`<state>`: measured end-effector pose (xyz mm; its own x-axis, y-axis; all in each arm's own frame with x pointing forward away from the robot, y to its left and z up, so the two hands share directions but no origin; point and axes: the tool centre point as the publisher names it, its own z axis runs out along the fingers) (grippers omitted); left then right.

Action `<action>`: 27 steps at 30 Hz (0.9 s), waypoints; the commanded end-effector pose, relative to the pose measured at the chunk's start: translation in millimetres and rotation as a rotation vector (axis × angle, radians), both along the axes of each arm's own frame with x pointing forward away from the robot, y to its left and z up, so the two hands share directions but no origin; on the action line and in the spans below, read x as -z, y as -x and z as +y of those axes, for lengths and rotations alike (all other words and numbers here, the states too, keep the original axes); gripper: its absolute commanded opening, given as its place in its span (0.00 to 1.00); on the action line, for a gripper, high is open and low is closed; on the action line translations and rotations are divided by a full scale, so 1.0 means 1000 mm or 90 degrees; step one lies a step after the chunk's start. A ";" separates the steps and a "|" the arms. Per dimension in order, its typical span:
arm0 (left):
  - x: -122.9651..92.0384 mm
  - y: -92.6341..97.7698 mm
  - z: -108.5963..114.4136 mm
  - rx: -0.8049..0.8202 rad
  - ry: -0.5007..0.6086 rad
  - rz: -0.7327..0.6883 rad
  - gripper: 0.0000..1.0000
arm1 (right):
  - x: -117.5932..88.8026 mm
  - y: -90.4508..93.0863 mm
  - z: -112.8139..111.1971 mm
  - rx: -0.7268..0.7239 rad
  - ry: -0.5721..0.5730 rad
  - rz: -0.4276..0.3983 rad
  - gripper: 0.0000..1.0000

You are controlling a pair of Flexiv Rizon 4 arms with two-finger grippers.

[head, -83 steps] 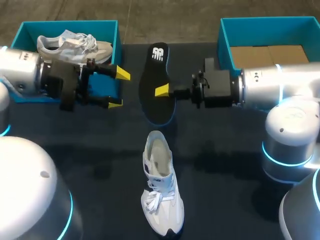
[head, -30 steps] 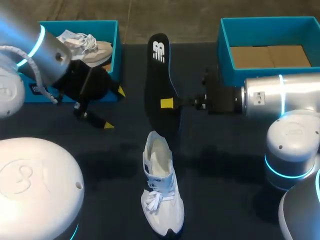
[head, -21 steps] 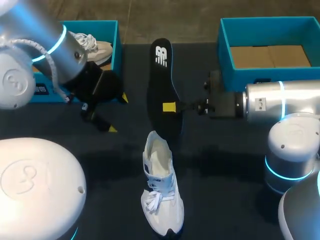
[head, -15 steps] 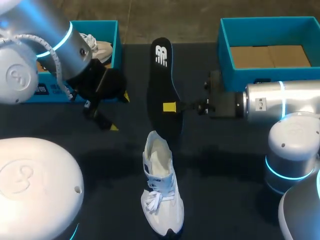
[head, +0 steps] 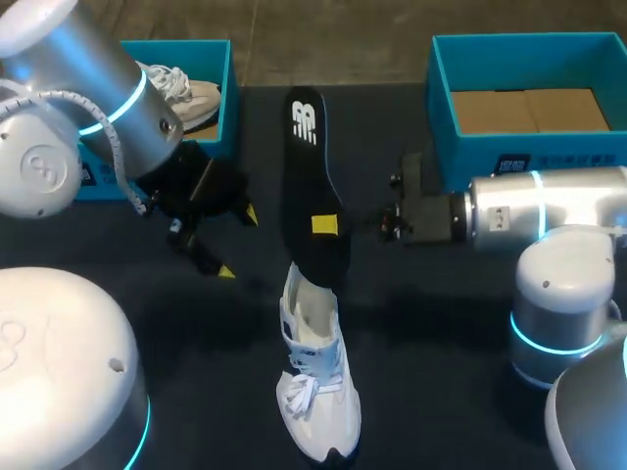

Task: Take the shoe out of the shoebox, open the shoe tongue, remove and reinsert the insole, then place the shoe into the shoebox

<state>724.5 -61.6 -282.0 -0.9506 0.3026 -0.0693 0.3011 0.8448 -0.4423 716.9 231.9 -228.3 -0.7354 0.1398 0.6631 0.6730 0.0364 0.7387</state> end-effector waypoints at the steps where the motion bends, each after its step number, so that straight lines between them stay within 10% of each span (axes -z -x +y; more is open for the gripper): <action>1: 0.012 -0.006 -0.001 0.020 0.017 0.021 1.00 | 0.017 -0.008 0.018 -0.017 -0.029 -0.008 0.00; 27: 0.050 -0.001 0.000 0.027 0.012 0.077 1.00 | 0.042 -0.017 0.030 -0.036 -0.087 -0.039 0.00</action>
